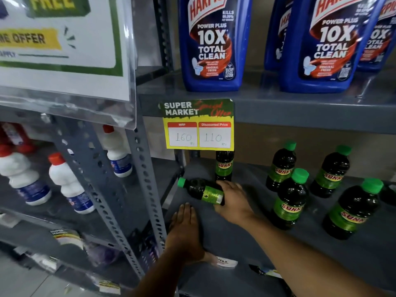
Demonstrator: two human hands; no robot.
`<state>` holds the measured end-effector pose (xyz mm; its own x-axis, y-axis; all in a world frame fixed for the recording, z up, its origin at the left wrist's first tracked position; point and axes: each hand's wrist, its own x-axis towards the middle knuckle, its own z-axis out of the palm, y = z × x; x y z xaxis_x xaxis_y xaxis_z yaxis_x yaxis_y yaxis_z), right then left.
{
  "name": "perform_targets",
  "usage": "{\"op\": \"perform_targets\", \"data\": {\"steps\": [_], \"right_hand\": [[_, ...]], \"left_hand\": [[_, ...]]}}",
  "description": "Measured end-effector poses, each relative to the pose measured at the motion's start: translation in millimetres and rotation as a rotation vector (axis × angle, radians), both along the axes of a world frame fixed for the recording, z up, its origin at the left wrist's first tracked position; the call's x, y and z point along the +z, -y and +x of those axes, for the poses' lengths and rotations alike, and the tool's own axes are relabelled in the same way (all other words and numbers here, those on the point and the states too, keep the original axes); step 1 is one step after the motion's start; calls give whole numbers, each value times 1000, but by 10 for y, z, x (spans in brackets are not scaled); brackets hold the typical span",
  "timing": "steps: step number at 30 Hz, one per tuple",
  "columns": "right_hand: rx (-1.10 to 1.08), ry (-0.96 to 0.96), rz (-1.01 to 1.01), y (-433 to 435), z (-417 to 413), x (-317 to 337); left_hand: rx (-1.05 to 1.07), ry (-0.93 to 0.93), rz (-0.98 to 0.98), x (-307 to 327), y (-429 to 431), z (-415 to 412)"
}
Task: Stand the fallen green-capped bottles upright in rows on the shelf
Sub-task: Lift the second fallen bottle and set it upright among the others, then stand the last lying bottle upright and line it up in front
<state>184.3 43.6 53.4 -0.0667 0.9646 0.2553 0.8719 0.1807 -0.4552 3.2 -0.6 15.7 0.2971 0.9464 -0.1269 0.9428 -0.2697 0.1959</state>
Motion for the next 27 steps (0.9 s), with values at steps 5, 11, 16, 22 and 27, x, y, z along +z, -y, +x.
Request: {"op": "perform_targets", "data": {"steps": [5,11,16,22,27], "right_hand": [[-89,-591,-113,139,29,-178],[-26,-675,-221,252,162,-49],[39,-608,-279,88,337,-202],[6,-600,-287,143,265,-108],[-85,-562,-133,146,171,-119]], "left_hand": [[-10,22,67,-53,9,-15],[-23,51,96,7,44,-16],[16,81,138,-11,34,-9],[19,45,159,-34,30,4],[23,44,159,-47,29,1]]}}
